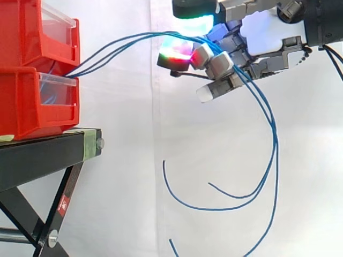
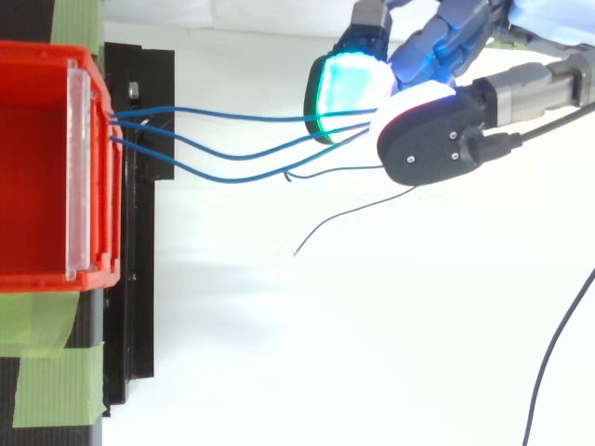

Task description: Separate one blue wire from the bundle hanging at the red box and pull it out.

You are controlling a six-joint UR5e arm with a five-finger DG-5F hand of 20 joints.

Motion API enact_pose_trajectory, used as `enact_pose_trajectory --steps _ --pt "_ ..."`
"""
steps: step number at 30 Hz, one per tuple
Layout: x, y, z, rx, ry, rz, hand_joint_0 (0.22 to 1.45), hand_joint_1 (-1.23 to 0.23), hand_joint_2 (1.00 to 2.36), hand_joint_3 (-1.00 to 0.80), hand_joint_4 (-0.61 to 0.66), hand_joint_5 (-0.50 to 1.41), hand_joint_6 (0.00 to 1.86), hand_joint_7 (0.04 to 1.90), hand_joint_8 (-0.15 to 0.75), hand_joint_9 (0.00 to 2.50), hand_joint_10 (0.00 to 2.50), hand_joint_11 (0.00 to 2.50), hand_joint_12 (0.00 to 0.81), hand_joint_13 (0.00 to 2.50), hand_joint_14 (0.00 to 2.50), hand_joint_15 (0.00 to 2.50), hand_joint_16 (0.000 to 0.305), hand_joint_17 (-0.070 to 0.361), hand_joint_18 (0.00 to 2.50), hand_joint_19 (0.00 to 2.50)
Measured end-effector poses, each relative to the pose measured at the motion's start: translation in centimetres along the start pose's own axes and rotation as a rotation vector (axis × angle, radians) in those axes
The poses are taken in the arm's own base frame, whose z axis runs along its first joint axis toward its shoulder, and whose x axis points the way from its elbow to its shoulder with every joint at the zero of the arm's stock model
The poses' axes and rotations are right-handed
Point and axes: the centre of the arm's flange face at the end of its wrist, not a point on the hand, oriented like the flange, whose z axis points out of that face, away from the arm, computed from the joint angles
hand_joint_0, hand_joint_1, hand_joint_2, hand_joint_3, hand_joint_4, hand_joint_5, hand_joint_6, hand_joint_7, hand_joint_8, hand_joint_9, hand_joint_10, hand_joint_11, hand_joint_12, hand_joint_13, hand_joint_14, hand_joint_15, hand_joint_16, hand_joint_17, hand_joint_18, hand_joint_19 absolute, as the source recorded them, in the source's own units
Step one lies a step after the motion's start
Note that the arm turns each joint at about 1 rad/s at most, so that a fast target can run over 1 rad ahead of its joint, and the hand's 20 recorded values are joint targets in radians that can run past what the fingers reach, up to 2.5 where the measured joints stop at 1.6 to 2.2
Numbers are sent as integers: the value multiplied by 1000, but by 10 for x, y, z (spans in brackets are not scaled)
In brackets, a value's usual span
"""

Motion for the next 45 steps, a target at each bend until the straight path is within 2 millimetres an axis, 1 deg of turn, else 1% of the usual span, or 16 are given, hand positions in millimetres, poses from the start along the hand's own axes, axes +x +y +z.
enact_pose_trajectory --steps 9,11,13,17,23,25,27,28,33,38,42,45 --pt "0 0 0 0 1 0 617 -953 1018 -116 275 -257 917 907 359 820 16 1223 465 1153 24 1093 63 141 692 376" --pt "0 0 0 0 1 0 617 -963 1019 -111 276 -259 915 917 356 806 18 1227 457 1145 24 1100 62 141 684 368" --pt "0 0 0 0 1 0 626 -970 1017 9 297 -259 920 891 375 808 15 1210 480 1156 23 1083 66 149 715 346" --pt "0 0 0 0 1 5 644 -964 1010 61 313 -260 922 879 385 788 15 1199 499 1157 22 1078 69 156 737 323" --pt "0 0 0 0 1 15 611 -975 1013 -11 317 -268 906 913 380 725 19 1169 494 1085 22 1052 70 158 685 299" --pt "0 0 0 0 1 17 603 -983 1016 -49 307 -272 898 928 365 686 18 1161 485 1052 24 1050 69 155 641 287" --pt "0 0 0 -1 1 18 595 -991 1019 -112 285 -275 881 961 346 633 21 1116 467 981 26 1022 68 153 526 214" --pt "0 0 0 0 1 18 588 -993 1020 -126 280 -276 877 969 338 621 21 1113 462 969 26 1010 67 151 512 204" --pt "0 0 0 0 1 19 587 -1011 1022 -169 281 -276 870 961 337 600 23 1081 465 941 26 993 67 151 521 189" --pt "0 0 0 0 1 18 571 -979 1021 -186 277 -261 869 949 349 666 23 1079 473 979 27 995 66 148 558 251" --pt "0 0 0 -1 2 19 520 -885 1013 -310 277 -246 866 931 375 771 22 1063 490 1031 25 1001 67 150 580 319" --pt "0 0 0 -1 2 19 515 -861 1010 -368 274 -239 867 911 379 810 21 1061 490 1058 24 1009 66 150 594 342"
